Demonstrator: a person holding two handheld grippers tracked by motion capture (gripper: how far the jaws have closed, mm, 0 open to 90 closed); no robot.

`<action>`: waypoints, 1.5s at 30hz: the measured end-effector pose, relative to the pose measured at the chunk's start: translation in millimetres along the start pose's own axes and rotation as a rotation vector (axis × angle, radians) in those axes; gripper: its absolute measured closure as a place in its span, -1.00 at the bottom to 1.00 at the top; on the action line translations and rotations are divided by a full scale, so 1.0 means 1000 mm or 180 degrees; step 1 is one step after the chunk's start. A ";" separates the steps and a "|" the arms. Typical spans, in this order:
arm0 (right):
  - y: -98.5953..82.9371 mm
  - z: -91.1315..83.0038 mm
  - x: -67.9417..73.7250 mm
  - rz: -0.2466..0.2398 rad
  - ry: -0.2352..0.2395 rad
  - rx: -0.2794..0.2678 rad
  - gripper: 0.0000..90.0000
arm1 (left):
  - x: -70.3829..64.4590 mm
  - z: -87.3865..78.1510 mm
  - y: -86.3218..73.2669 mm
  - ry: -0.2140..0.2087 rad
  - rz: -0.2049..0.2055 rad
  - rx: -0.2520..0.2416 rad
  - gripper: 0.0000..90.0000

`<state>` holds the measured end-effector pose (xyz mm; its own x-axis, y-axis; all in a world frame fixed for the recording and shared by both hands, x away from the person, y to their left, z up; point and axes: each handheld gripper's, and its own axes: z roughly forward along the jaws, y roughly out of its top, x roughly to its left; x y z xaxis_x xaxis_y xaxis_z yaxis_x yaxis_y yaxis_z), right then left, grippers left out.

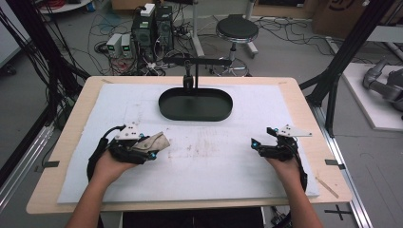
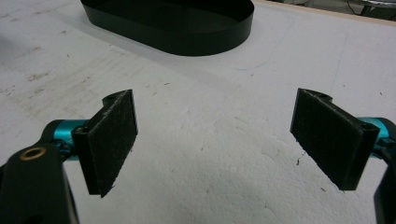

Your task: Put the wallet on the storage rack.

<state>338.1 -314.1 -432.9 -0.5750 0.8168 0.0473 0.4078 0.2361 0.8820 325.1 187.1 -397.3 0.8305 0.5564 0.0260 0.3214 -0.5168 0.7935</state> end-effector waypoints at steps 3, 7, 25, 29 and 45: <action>0.000 0.000 0.000 0.0004 0.0006 0.0003 -0.66 | 0.005 0.006 0.015 -0.0005 0.0033 -0.0021 -0.15; -0.001 -0.001 0.000 -0.0006 0.0014 -0.0002 -0.66 | 0.010 0.011 0.032 0.0001 0.0083 -0.0034 -0.15; -0.002 0.001 0.000 -0.0010 0.0020 0.0013 -0.66 | 0.044 0.049 0.081 -0.0038 0.0038 -0.0063 -0.15; -0.001 0.001 0.001 -0.0023 0.0026 0.0014 -0.66 | 0.050 0.059 0.092 -0.0054 0.0051 -0.0059 -0.15; -0.002 0.002 -0.001 -0.0007 0.0040 0.0006 -0.66 | 0.079 0.114 0.126 -0.0049 0.0078 0.0041 -0.16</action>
<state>339.3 -314.8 -435.1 -0.5848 0.8096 0.0512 0.4078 0.2389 0.8812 483.0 91.8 -365.1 0.8450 0.5335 0.0358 0.3067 -0.5384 0.7849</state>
